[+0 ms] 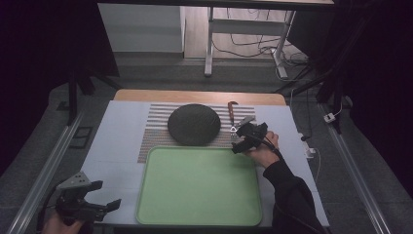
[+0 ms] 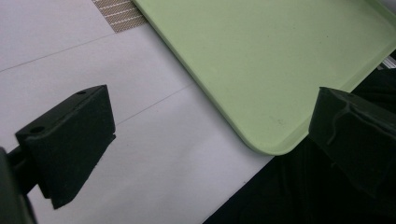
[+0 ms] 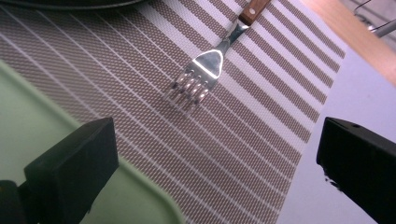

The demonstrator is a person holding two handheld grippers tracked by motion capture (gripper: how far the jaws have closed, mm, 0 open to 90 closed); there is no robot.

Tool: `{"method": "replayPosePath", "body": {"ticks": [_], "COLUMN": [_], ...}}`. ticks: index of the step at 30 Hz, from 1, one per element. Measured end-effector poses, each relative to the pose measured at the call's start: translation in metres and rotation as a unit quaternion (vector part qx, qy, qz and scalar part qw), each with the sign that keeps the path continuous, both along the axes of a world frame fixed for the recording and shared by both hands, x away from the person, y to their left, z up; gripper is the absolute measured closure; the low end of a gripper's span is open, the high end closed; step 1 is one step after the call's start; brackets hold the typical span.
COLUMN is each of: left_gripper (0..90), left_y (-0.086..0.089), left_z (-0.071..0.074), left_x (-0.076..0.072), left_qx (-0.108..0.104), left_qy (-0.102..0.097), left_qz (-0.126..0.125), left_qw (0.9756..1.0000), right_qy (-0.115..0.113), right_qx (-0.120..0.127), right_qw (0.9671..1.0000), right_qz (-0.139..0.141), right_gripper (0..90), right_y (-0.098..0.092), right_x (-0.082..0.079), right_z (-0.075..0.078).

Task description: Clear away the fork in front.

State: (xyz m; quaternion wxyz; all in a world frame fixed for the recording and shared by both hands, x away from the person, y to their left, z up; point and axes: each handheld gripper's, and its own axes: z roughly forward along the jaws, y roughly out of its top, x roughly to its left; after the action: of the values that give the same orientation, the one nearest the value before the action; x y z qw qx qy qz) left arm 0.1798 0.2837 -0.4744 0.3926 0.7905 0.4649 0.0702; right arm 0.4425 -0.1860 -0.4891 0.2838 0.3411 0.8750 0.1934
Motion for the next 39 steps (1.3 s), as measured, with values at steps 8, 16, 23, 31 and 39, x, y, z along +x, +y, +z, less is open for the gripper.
{"method": "replayPosePath", "body": {"ticks": [8,16,23,31,39], "left_gripper": [0.6,0.7,0.7,0.7,0.7], "left_y": [0.000,0.000,-0.001,-0.001,-0.002], "left_z": [0.000,0.000,0.000,0.000,0.000], "left_x": [0.000,0.000,0.000,0.000,0.000], "left_qx": [-0.001,0.000,0.001,0.003,0.004], "left_qy": [0.001,0.001,0.003,0.001,0.002], "left_qz": [0.000,-0.001,-0.001,-0.002,-0.003], "left_qw": [1.0000,1.0000,1.0000,1.0000,1.0000], "right_qy": [-0.037,-0.066,-0.090,-0.107,-0.127], "right_qx": [-0.083,-0.180,-0.244,-0.305,-0.289], "right_qw": [0.9954,0.9776,0.9552,0.9285,0.9316], "right_qz": [0.031,0.086,0.141,0.184,0.181], "right_gripper": [10.8,30.6,55.9,88.4,89.9], "right_y": [0.014,0.029,0.041,0.050,0.044], "right_x": [0.007,0.007,0.005,0.002,-0.002], "right_z": [-0.008,-0.019,-0.031,-0.045,-0.030]}}
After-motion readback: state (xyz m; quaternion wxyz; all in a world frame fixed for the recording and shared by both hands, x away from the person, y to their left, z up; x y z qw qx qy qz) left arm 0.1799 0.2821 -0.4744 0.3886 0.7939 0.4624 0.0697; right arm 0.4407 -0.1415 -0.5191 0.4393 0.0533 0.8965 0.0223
